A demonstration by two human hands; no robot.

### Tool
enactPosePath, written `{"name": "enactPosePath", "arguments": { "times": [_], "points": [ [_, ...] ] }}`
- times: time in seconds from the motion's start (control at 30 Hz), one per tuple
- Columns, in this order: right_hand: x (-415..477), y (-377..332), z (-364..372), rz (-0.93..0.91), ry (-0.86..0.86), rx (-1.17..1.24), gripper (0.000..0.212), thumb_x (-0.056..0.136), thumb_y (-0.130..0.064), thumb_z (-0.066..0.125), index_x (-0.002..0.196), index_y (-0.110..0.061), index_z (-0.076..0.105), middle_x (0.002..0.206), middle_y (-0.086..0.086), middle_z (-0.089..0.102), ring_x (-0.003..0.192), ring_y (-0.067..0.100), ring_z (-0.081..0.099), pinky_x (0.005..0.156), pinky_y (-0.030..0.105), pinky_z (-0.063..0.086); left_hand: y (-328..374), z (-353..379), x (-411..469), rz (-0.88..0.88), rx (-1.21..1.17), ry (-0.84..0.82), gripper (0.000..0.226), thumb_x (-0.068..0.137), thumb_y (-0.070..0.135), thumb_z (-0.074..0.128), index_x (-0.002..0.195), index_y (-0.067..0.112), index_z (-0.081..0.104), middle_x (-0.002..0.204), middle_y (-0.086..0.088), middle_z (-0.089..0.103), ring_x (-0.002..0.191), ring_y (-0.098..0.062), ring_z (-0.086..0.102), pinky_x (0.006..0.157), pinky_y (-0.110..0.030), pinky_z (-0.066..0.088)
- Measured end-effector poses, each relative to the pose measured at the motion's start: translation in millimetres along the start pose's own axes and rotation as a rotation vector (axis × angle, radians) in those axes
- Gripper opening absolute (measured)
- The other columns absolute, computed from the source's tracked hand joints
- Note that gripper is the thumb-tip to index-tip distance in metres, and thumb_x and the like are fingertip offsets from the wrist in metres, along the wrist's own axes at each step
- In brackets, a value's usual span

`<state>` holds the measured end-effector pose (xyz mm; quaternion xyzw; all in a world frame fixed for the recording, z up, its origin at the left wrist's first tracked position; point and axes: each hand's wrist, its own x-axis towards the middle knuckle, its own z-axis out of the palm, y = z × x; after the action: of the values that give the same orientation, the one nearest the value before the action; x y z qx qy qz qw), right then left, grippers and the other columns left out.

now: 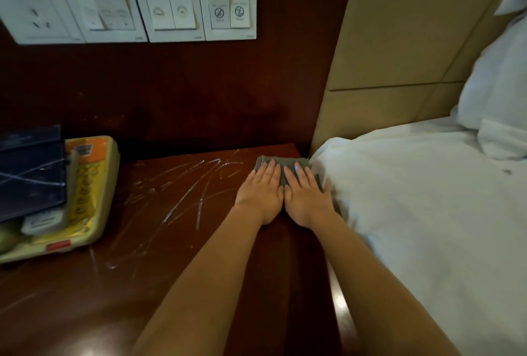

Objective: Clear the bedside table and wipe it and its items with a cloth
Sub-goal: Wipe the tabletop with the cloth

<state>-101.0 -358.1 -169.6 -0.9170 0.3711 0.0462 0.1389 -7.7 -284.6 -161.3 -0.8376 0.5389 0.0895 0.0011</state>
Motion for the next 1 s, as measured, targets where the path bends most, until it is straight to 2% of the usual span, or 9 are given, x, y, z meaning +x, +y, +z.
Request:
{"name": "enactPosePath", "arguments": {
  "times": [0.3,0.53,0.77,1.0],
  "points": [
    [-145.0,12.6,23.0,0.052,-0.05,-0.026,0.053,0.101,-0.041,0.01,0.151,-0.03,-0.006,0.158,-0.005,-0.017,0.145,0.014,-0.015,0.115,0.054,-0.011,59.0,22.1,-126.5,0.054,-0.005,-0.062,0.056,0.103,0.035,0.008,0.15,0.013,-0.011,0.157,-0.003,-0.018,0.145,-0.015,-0.016,0.116,-0.032,-0.009],
    [-219.9,13.2,34.4,0.059,-0.082,-0.038,0.054,0.102,-0.041,0.012,0.151,-0.03,-0.007,0.158,-0.005,-0.018,0.145,0.015,-0.015,0.115,0.054,-0.008,85.0,31.1,-194.6,0.073,-0.011,-0.132,0.057,0.103,0.036,0.009,0.15,0.012,-0.012,0.157,-0.004,-0.02,0.144,-0.016,-0.018,0.118,-0.033,-0.008],
    [-238.1,11.3,43.9,0.069,-0.066,-0.051,0.054,0.101,-0.043,0.011,0.15,-0.031,-0.009,0.158,-0.006,-0.019,0.145,0.015,-0.016,0.114,0.055,-0.008,86.9,34.8,-213.6,0.084,-0.046,-0.129,0.056,0.103,0.035,0.009,0.149,0.013,-0.013,0.157,-0.004,-0.021,0.144,-0.016,-0.019,0.117,-0.034,-0.009],
    [-202.3,10.4,34.7,0.076,-0.077,-0.056,0.054,0.101,-0.042,0.009,0.15,-0.031,-0.011,0.157,-0.005,-0.022,0.144,0.015,-0.019,0.111,0.058,-0.013,76.6,33.8,-182.5,0.077,-0.06,-0.087,0.056,0.103,0.035,0.008,0.15,0.013,-0.013,0.157,-0.002,-0.021,0.144,-0.014,-0.02,0.115,-0.032,-0.012]
  ]
}}
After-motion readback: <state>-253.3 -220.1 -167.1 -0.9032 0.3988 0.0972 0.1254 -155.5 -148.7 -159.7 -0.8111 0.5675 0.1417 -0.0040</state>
